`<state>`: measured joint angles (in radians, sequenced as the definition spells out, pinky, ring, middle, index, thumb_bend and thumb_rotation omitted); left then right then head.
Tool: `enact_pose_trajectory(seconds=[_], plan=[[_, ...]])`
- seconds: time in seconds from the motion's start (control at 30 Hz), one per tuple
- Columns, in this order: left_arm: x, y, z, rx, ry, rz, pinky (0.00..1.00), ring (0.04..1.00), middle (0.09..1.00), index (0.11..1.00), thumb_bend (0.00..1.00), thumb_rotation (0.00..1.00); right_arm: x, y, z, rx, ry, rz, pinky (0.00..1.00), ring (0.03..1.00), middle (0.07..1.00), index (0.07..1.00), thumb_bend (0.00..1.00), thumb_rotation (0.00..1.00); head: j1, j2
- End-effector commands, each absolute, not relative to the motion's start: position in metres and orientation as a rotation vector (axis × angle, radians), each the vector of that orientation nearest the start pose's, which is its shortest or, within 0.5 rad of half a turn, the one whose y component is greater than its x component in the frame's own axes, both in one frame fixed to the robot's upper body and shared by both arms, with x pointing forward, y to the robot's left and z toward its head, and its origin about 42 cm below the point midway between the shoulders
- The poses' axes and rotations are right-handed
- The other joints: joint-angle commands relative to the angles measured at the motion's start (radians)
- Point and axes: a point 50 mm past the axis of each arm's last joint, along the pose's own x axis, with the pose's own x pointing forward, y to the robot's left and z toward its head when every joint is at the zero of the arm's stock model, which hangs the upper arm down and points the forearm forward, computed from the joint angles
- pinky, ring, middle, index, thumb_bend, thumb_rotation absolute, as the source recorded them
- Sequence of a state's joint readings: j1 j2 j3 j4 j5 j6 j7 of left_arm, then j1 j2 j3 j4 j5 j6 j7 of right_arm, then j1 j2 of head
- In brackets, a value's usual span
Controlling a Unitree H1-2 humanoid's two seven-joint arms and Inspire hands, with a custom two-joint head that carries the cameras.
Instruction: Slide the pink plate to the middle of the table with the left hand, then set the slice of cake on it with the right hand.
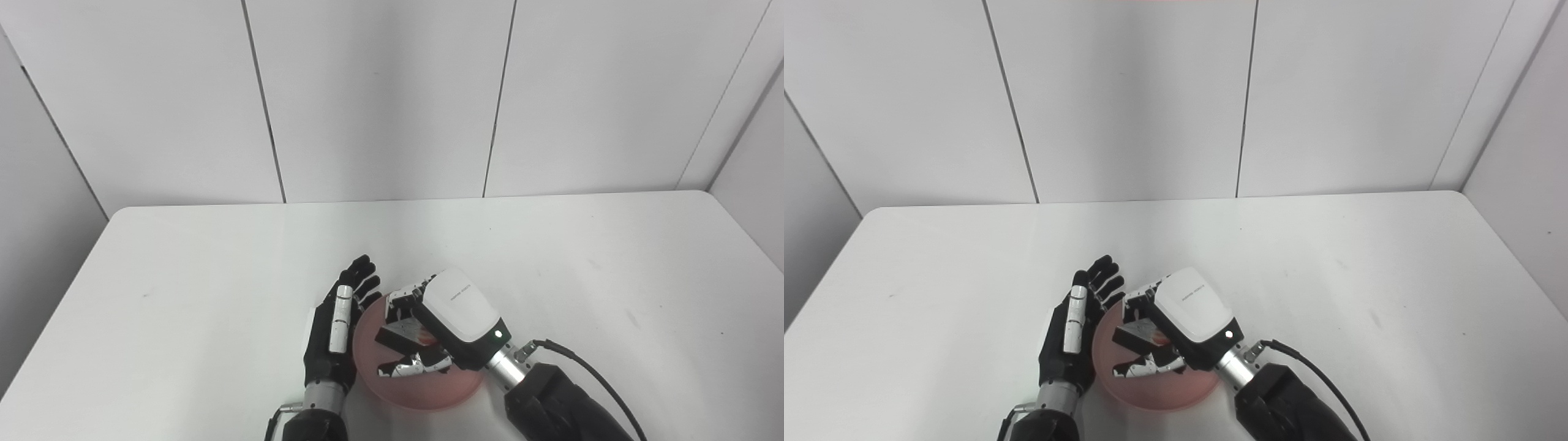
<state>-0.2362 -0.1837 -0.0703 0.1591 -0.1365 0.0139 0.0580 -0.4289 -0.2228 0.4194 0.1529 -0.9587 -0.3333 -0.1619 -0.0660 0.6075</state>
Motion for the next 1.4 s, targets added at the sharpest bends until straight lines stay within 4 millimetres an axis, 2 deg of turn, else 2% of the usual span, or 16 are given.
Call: enact_pose_trajectory(seconds=[0.0,0.03,0.1,0.13,0.2,0.3,0.47,0.73,0.83,0.93,1.13,1.23,1.3,1.37], plan=[[0.327,0.088,0.086,-0.338,0.206,-0.090,0.78,0.866,0.862,0.797,0.74,0.89,0.379,-0.130,0.205,-1.135,-0.914,0.376,0.29,0.348,0.424,0.484,0.66,0.63,0.000,-0.001],[0.327,0.088,0.086,-0.338,0.208,-0.088,0.78,0.864,0.855,0.792,0.74,0.88,0.379,-0.131,0.205,-1.142,-0.912,0.378,0.31,0.369,0.446,0.517,0.67,0.67,0.000,-0.001],[0.328,0.088,0.086,-0.336,0.207,-0.088,0.76,0.853,0.839,0.756,0.74,0.88,0.379,-0.132,0.205,-1.160,-0.894,0.376,0.38,0.446,0.530,0.609,0.71,0.86,0.000,-0.001],[0.328,0.088,0.086,-0.336,0.205,-0.088,0.76,0.853,0.839,0.754,0.74,0.88,0.379,-0.133,0.205,-1.170,-0.873,0.376,0.38,0.451,0.536,0.614,0.71,0.87,0.000,-0.001],[0.328,0.088,0.087,-0.337,0.205,-0.089,0.76,0.860,0.864,0.777,0.74,0.88,0.379,-0.134,0.204,-1.180,-0.838,0.376,0.49,0.550,0.612,0.669,0.75,0.97,0.000,-0.001],[0.328,0.088,0.088,-0.339,0.205,-0.089,0.78,0.870,0.882,0.787,0.74,0.88,0.379,-0.136,0.201,-1.193,-0.798,0.385,0.60,0.644,0.686,0.715,0.80,1.00,0.000,-0.001],[0.328,0.090,0.087,-0.338,0.203,-0.087,0.78,0.854,0.843,0.750,0.74,0.87,0.376,-0.138,0.198,-1.199,-0.766,0.401,0.63,0.677,0.719,0.734,0.83,1.00,-0.004,0.005],[0.327,0.091,0.087,-0.351,0.200,-0.079,0.78,0.842,0.852,0.763,0.75,0.86,0.370,-0.139,0.202,-1.156,-0.759,0.362,0.63,0.683,0.737,0.742,0.82,1.00,-0.007,0.008],[0.326,0.092,0.088,-0.348,0.189,-0.068,0.78,0.818,0.840,0.764,0.75,0.85,0.364,-0.141,0.207,-1.033,-0.747,0.311,0.61,0.682,0.735,0.731,0.82,1.00,-0.005,0.011],[0.326,0.094,0.089,-0.344,0.184,-0.058,0.76,0.811,0.819,0.728,0.75,0.83,0.356,-0.146,0.210,-0.856,-0.719,0.245,0.58,0.682,0.727,0.720,0.80,1.00,-0.002,0.014],[0.325,0.098,0.089,-0.355,0.185,-0.048,0.78,0.836,0.827,0.719,0.75,0.83,0.336,-0.155,0.207,-0.489,-0.611,0.133,0.62,0.708,0.742,0.739,0.78,1.00,0.001,0.018],[0.324,0.100,0.088,-0.349,0.174,-0.044,0.86,0.858,0.845,0.728,0.73,0.84,0.328,-0.156,0.200,-0.259,-0.507,0.092,0.65,0.713,0.766,0.774,0.76,1.00,0.002,0.017],[0.324,0.101,0.088,-0.345,0.164,-0.040,0.88,0.862,0.843,0.732,0.73,0.84,0.325,-0.156,0.192,-0.122,-0.427,0.056,0.67,0.731,0.788,0.807,0.74,1.00,0.005,0.019],[0.323,0.101,0.088,-0.338,0.156,-0.034,0.88,0.862,0.841,0.735,0.72,0.84,0.323,-0.156,0.183,0.007,-0.340,0.006,0.69,0.732,0.783,0.794,0.80,1.00,0.007,0.020]])
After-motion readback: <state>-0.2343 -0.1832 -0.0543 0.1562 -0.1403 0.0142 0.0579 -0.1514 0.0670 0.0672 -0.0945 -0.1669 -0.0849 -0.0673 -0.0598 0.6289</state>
